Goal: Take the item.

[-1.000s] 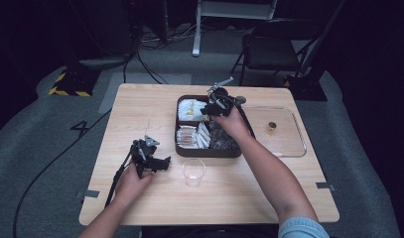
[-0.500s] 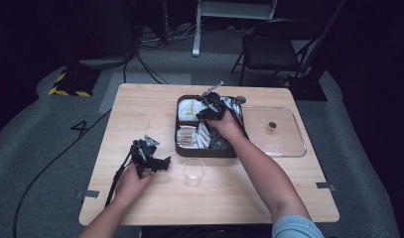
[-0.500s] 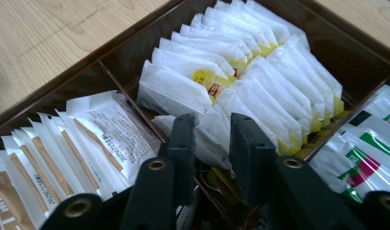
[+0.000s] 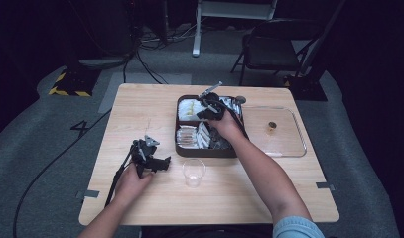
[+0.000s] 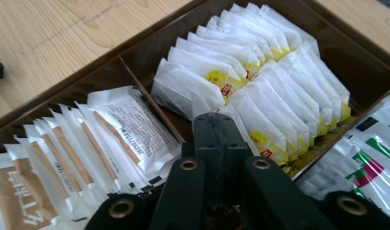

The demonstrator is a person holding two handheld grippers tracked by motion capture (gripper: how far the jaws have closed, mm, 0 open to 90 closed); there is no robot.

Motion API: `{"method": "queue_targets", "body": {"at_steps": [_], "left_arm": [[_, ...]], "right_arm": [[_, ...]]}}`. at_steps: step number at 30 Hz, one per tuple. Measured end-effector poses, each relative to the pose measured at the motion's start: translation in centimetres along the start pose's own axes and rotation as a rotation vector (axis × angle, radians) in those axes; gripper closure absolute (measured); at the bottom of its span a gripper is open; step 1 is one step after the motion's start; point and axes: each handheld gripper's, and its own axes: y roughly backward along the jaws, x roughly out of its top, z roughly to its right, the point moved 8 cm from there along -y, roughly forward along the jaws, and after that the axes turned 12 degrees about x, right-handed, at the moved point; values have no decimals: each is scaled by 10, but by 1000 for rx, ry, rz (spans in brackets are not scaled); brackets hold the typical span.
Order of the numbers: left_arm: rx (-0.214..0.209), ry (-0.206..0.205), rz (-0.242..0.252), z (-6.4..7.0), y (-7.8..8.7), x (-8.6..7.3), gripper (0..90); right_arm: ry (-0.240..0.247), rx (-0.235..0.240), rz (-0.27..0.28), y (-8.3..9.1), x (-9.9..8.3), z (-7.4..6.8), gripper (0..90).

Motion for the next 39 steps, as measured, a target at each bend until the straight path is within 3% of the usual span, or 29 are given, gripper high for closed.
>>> {"method": "queue_targets", "body": {"at_steps": [8,14,27,31,32,39], "left_arm": [[0,0,0,0,0,0,3],[1,1,0,0,0,0,3],[1,1,0,0,0,0,3],[1,0,0,0,0,0,3],[1,0,0,0,0,0,3],[1,1,0,0,0,0,3]], "right_arm": [[23,-1,56,26,10,-10,895],[47,15,98,47,17,-25,895],[161,95,163,84,21,-86,895],[196,135,178,97,14,-112,895],[196,135,178,97,14,-112,895],[237,193,191,113,-3,-146,895]]}}
